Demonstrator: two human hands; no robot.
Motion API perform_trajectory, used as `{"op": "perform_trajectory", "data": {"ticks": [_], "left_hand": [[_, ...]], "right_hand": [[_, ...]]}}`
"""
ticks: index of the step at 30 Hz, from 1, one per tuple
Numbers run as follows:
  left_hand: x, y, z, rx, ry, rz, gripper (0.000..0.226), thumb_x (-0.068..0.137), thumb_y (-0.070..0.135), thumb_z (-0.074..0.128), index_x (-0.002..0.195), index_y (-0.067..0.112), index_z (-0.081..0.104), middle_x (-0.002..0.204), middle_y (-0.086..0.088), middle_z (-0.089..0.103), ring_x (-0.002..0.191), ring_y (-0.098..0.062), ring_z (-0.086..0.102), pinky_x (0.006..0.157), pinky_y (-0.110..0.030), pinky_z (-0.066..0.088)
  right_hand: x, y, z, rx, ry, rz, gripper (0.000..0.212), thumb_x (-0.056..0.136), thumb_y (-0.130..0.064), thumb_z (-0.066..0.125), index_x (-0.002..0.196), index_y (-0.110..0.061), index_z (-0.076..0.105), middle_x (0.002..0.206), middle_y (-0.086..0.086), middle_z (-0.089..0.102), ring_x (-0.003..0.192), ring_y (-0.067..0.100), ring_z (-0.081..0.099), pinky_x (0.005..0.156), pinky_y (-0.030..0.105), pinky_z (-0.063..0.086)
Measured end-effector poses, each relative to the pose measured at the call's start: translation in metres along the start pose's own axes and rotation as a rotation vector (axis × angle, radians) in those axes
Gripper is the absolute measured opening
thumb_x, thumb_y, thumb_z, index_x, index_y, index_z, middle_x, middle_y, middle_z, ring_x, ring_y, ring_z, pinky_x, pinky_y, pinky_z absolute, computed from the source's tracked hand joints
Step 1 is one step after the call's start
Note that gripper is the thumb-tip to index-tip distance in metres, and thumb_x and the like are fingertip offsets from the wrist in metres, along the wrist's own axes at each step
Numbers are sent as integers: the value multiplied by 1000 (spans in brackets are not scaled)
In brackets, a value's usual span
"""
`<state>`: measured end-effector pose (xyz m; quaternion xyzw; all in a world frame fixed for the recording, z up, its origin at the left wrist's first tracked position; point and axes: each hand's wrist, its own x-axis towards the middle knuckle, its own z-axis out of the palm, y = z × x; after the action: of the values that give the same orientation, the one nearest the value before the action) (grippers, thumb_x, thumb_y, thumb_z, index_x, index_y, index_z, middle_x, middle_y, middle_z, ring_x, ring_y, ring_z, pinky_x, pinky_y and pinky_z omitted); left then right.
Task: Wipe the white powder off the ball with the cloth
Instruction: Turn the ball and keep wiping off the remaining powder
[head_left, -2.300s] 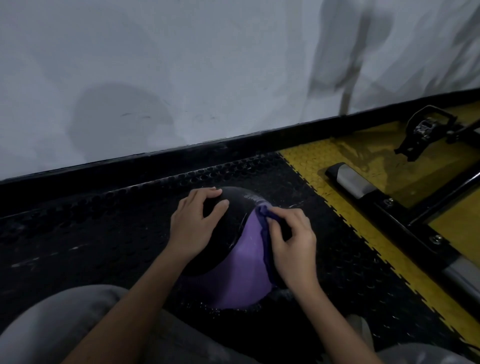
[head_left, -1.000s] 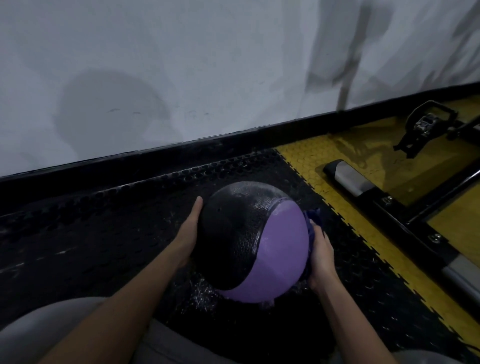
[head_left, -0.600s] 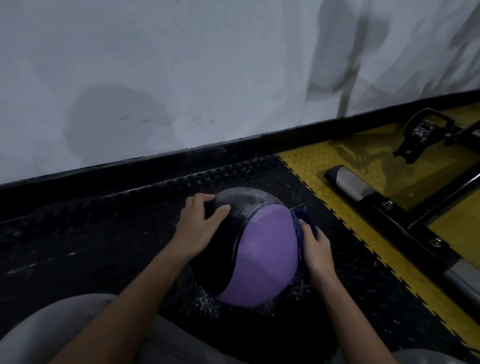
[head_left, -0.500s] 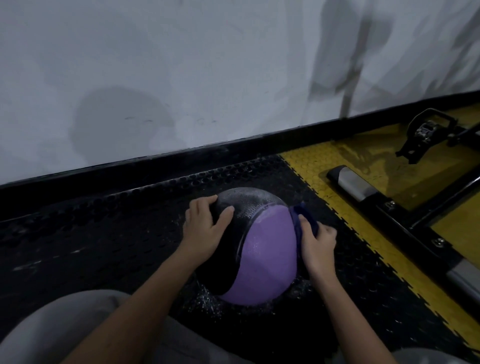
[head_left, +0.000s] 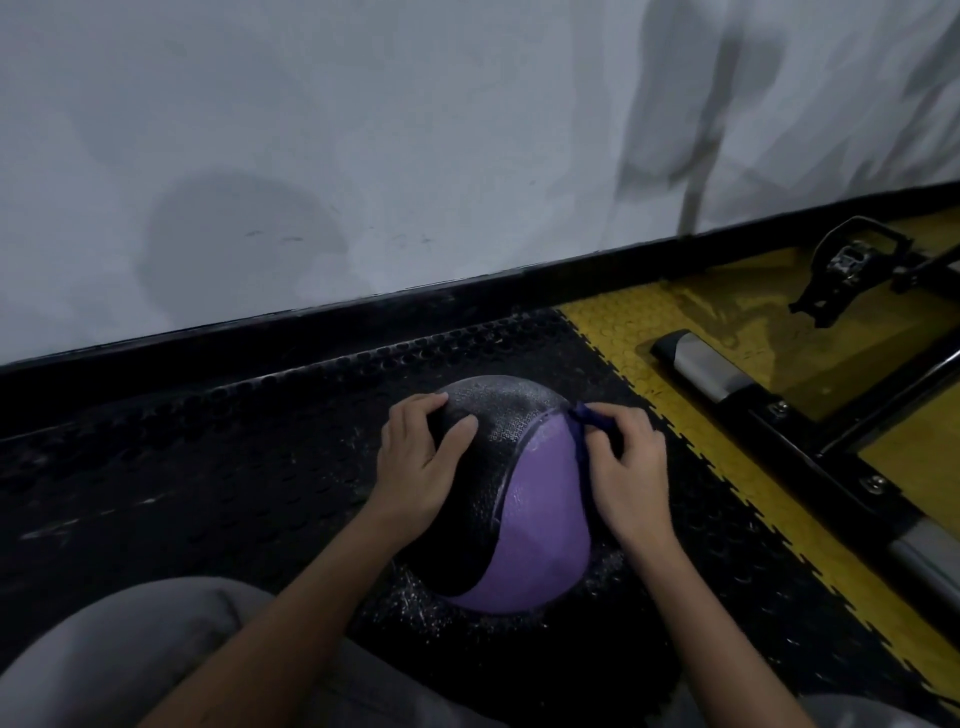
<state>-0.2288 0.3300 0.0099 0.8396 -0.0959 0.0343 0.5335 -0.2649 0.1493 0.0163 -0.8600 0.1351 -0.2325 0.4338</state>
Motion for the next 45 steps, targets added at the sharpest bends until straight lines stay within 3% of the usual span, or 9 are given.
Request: {"op": "perform_trajectory", "data": {"ticks": [4, 10, 13, 17, 23, 29, 36, 42, 45], "left_hand": [[1, 1, -2, 5, -86, -13, 96, 50, 72, 38, 130, 21, 36, 120, 13, 24, 112, 1, 22, 98, -19, 13], [0, 3, -3, 52, -239, 18, 109, 39, 72, 53, 135, 27, 25, 121, 20, 14, 118, 2, 16, 111, -31, 15], [-1, 4, -1, 54, -236, 11, 110, 39, 72, 54, 135, 28, 24, 120, 24, 14, 115, 7, 15, 114, -36, 14], [1, 3, -2, 40, -233, -1, 111, 38, 72, 55, 135, 26, 26, 120, 20, 16, 116, 4, 17, 113, -39, 17], [2, 8, 0, 55, -212, -24, 113, 38, 73, 54, 136, 26, 26, 122, 20, 17, 117, 3, 17, 114, -41, 15], [4, 6, -1, 63, -211, -21, 114, 37, 74, 50, 137, 24, 27, 120, 17, 16, 114, 3, 16, 111, -31, 14], [3, 11, 1, 81, -228, -42, 114, 38, 74, 51, 137, 26, 24, 121, 20, 15, 118, 1, 17, 113, -38, 14], [3, 9, -3, 104, -225, -21, 113, 37, 73, 47, 138, 26, 25, 120, 19, 16, 114, 4, 14, 104, -26, 12], [1, 8, -4, 103, -233, -21, 114, 38, 74, 48, 138, 27, 23, 122, 21, 14, 116, 4, 13, 106, -27, 9]], "right_hand": [[-12, -12, 3, -161, 17, -257, 21, 86, -25, 48, 99, -27, 65, 97, -15, 51, 93, 10, 41, 76, 25, 27], [12, 9, -11, 33, -30, 70, 34, 91, -9, 51, 83, -43, 53, 96, -6, 53, 103, 25, 51, 98, 34, 36], [-9, -4, -8, -115, 42, -115, 21, 88, -11, 52, 95, -26, 65, 97, -6, 55, 94, 22, 49, 83, 5, 26], [-33, -12, -8, -229, -31, -424, 29, 85, -25, 45, 105, -18, 65, 98, -5, 52, 87, 14, 41, 78, 17, 30], [7, 9, -18, -72, -43, -44, 25, 89, -5, 52, 96, -28, 57, 96, -5, 54, 101, 24, 53, 88, 30, 38], [-34, -23, -7, -300, -99, -489, 30, 84, -24, 44, 102, -13, 66, 99, 1, 55, 87, 17, 43, 75, 25, 34], [20, 7, -17, -160, -95, -95, 19, 88, -5, 54, 101, -14, 64, 96, -4, 51, 100, 26, 53, 83, 25, 33], [-30, -20, -9, -302, -144, -531, 30, 87, -27, 48, 107, -11, 64, 102, 2, 53, 92, 15, 43, 78, 23, 34], [1, -8, -14, -187, -127, -345, 17, 90, -19, 53, 101, -14, 65, 97, -2, 51, 93, 17, 48, 79, 19, 32]]}}
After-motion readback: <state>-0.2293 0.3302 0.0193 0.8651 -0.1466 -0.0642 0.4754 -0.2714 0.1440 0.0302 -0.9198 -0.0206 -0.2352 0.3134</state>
